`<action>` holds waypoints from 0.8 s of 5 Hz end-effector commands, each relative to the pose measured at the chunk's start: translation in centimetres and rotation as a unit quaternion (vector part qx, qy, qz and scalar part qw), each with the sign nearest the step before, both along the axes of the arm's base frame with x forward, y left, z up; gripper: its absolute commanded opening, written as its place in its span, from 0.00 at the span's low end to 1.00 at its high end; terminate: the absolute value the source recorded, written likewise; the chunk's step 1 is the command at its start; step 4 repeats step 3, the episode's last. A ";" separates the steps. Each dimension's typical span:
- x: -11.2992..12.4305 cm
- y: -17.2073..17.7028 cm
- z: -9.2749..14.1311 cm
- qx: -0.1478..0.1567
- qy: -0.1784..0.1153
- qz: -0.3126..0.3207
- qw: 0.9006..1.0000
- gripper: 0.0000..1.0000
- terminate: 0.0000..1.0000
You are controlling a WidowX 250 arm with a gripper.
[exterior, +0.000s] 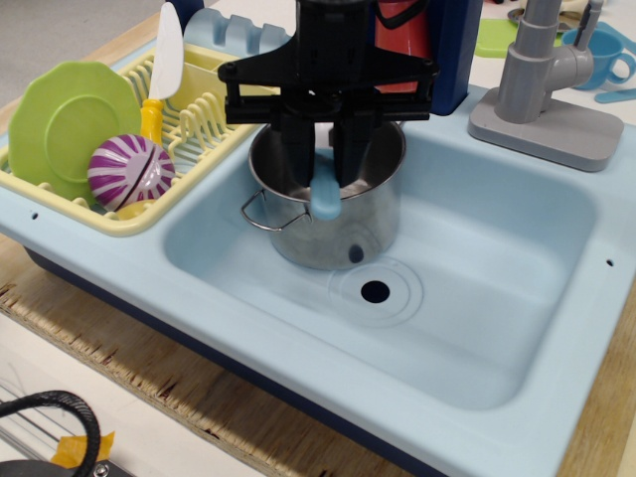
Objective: Put spoon in pot
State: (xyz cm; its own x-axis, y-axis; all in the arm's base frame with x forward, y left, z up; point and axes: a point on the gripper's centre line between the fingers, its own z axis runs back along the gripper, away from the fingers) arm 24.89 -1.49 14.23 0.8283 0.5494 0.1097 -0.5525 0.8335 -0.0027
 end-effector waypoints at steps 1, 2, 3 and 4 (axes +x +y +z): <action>1.1 0.8 0.9 -0.018 -0.005 0.002 1.000 1.00 0.00; 1.1 0.8 0.9 -0.018 -0.005 0.002 1.000 1.00 0.00; 1.1 0.8 0.9 -0.018 -0.005 0.002 1.000 1.00 1.00; 1.1 0.8 0.9 -0.018 -0.005 0.002 1.000 1.00 1.00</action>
